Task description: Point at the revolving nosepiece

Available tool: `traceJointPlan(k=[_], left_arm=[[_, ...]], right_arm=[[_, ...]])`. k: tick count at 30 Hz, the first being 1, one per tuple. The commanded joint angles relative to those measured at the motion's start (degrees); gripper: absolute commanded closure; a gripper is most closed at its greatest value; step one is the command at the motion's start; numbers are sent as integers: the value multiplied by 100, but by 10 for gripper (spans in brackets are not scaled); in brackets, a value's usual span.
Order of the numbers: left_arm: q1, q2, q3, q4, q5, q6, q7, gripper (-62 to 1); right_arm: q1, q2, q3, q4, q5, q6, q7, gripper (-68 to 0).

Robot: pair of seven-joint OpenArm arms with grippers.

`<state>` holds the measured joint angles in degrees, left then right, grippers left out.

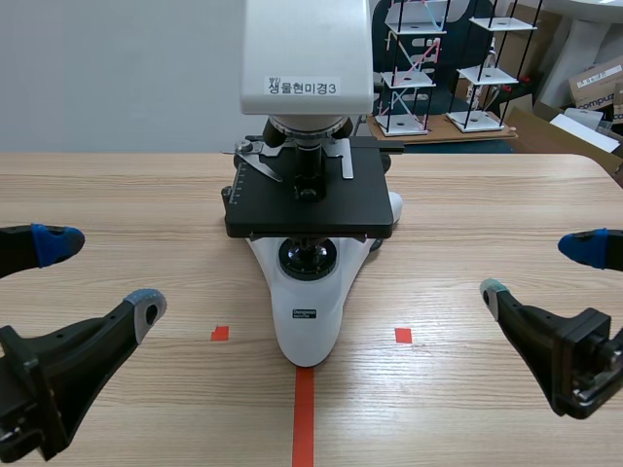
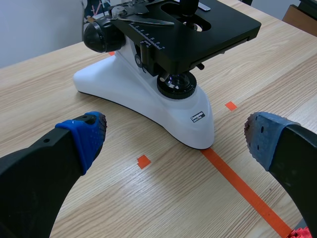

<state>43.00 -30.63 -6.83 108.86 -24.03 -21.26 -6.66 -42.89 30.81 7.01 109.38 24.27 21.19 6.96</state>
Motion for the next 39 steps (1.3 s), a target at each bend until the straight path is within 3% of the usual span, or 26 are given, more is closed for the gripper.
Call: traceJointPlan(k=[1, 14, 16, 18, 19, 20, 24, 26, 31, 33, 39], left_arm=[[0, 13, -4, 70, -33, -11, -76, -590], [0, 13, -4, 70, -33, -11, -74, -590], [0, 13, -4, 70, -33, -11, -74, -590], [0, 13, -4, 70, -33, -11, -74, -590], [0, 13, -4, 70, -35, -11, -76, -590], [0, 13, -4, 70, -35, -11, -74, -590], [0, 13, -4, 70, -35, -11, 96, -590], [0, 13, -4, 70, -35, -11, 334, -590], [0, 13, -4, 70, -35, -11, 942, -590], [0, 13, -4, 70, -35, -11, 1141, -590], [0, 13, -4, 70, -35, -11, 1471, -590]], right_arm=[[-11, 11, 11, 103, 39, -24, 87, -516], [4, 11, 11, 103, 39, -24, 92, -501], [4, 11, 11, 103, 39, -37, 92, -408], [22, 13, 11, 103, 37, -131, 92, -223], [72, 13, 11, 103, 17, -223, 85, -87], [127, 13, 13, 101, -35, -273, 74, 4], [584, 15, 13, 101, -345, -531, 37, -2], [905, 39, 11, 101, -380, -525, -94, -2], [1731, 188, 4, 90, -389, -249, -391, -2], [2061, 273, 0, -9, -363, 31, -452, -2], [3064, 522, -363, -702, -275, 525, -470, -2]])
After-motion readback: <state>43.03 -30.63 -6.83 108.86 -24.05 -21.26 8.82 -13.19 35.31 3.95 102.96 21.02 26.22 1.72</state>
